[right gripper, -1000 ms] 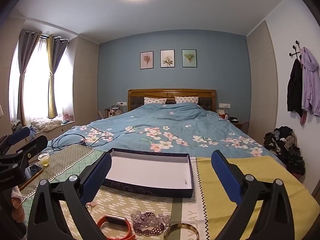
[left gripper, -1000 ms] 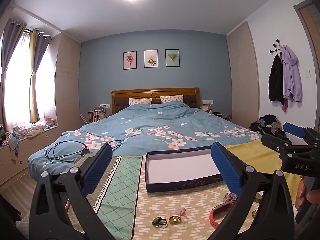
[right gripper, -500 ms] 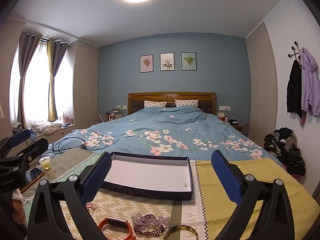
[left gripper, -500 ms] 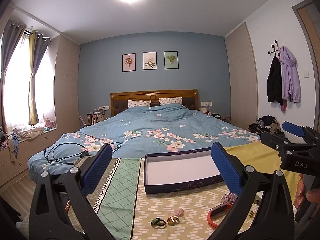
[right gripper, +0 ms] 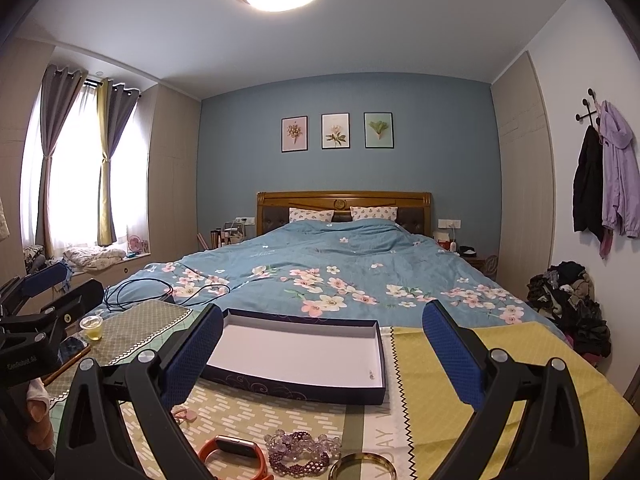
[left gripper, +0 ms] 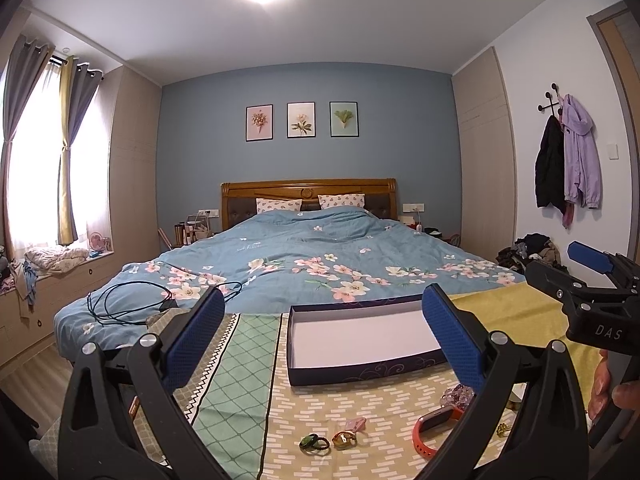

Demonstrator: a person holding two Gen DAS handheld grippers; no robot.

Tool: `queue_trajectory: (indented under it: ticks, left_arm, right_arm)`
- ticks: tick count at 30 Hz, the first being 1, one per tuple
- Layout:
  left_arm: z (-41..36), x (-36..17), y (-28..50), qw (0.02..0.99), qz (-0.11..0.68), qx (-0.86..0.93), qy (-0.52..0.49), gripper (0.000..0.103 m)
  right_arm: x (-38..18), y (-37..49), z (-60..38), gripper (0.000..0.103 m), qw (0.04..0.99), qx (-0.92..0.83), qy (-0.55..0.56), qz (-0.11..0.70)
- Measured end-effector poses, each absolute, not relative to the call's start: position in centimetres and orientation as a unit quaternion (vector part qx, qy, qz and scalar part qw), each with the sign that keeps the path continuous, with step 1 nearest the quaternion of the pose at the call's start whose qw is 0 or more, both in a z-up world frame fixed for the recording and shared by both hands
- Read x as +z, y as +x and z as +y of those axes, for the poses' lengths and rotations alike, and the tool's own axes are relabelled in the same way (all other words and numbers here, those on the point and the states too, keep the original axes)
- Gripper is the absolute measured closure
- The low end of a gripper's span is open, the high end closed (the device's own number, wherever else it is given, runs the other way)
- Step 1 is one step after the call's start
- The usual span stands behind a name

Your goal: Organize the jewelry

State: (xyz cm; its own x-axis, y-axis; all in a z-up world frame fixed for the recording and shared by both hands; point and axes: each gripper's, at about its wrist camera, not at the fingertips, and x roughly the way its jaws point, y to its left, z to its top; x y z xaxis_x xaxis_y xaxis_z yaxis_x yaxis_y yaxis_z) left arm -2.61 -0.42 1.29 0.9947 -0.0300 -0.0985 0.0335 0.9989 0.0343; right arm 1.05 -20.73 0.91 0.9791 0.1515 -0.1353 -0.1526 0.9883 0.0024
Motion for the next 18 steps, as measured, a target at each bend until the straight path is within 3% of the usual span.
queue_trajectory:
  ticks: [18]
  left_arm:
    - [-0.34, 1.17, -2.3, 0.998, 0.054, -0.015, 0.012, 0.006]
  right_arm:
    - [0.99, 1.02, -21.08, 0.007, 0.995, 0.08, -0.001, 0.064]
